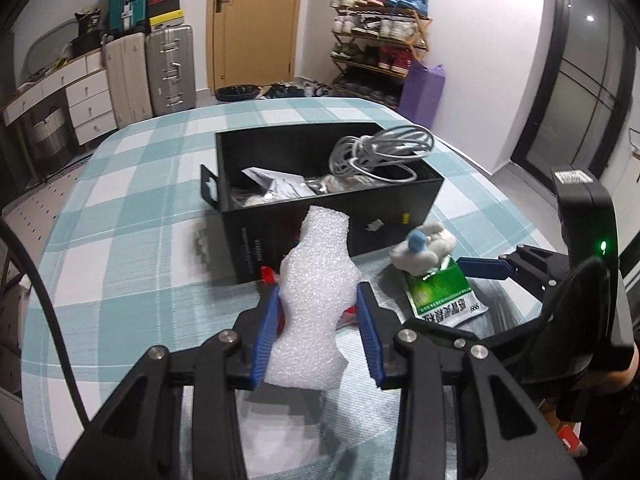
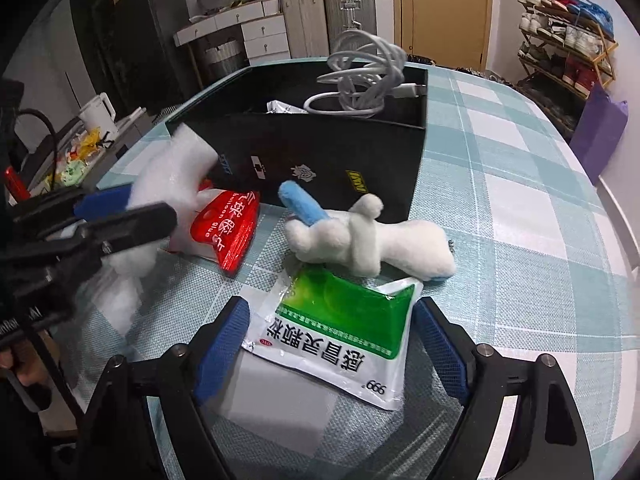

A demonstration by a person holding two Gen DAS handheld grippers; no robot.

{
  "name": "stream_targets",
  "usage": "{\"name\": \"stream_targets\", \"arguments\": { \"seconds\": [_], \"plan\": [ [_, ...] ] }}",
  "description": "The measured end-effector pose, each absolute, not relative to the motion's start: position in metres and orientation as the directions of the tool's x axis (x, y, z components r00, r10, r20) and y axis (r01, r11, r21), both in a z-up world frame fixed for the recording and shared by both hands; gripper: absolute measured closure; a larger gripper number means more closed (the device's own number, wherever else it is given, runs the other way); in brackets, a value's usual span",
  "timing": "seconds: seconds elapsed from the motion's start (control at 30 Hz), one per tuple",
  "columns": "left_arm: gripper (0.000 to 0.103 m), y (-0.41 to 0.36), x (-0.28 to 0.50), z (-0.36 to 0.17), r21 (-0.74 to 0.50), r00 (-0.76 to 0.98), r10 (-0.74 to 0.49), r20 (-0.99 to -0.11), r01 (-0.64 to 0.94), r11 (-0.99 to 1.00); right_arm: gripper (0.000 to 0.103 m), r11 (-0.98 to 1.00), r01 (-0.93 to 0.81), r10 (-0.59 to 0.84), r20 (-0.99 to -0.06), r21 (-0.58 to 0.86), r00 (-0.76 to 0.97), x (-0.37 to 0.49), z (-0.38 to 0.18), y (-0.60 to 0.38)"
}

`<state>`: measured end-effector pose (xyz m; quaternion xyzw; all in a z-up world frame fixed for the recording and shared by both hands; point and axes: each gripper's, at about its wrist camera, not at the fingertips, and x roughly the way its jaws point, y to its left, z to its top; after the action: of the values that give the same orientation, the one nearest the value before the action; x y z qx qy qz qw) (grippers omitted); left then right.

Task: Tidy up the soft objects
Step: 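Lift the foam and green sachet with both grippers over the black box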

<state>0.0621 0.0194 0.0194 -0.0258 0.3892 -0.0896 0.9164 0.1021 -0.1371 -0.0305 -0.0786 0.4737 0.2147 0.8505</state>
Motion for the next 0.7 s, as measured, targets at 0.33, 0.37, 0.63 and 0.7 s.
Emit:
{"name": "stream_targets", "arguments": {
  "seconds": [0.33, 0.37, 0.63, 0.7],
  "plan": [
    [0.066, 0.02, 0.066, 0.018, -0.111, 0.684, -0.163, -0.711, 0.12, 0.987, 0.028, 0.905, -0.424, 0.245, -0.842, 0.021, 0.481, 0.104, -0.033, -0.135],
    [0.066, 0.02, 0.066, 0.017, -0.11, 0.683, -0.162, -0.712, 0.12, 0.987, 0.033, 0.904, -0.427, 0.246, -0.839, 0.019, 0.485, 0.104, -0.032, -0.136],
    [0.066, 0.021, 0.066, 0.017, -0.107, 0.687, -0.152, -0.711, 0.108, 0.988, 0.052, 0.894, -0.448, 0.265, -0.834, 0.025, 0.483, 0.1, -0.03, -0.146],
    [0.066, 0.022, 0.066, 0.018, -0.106, 0.689, -0.149, -0.71, 0.105, 0.989, 0.053, 0.891, -0.452, 0.271, -0.833, 0.027, 0.483, 0.098, -0.03, -0.149]
  ]
}}
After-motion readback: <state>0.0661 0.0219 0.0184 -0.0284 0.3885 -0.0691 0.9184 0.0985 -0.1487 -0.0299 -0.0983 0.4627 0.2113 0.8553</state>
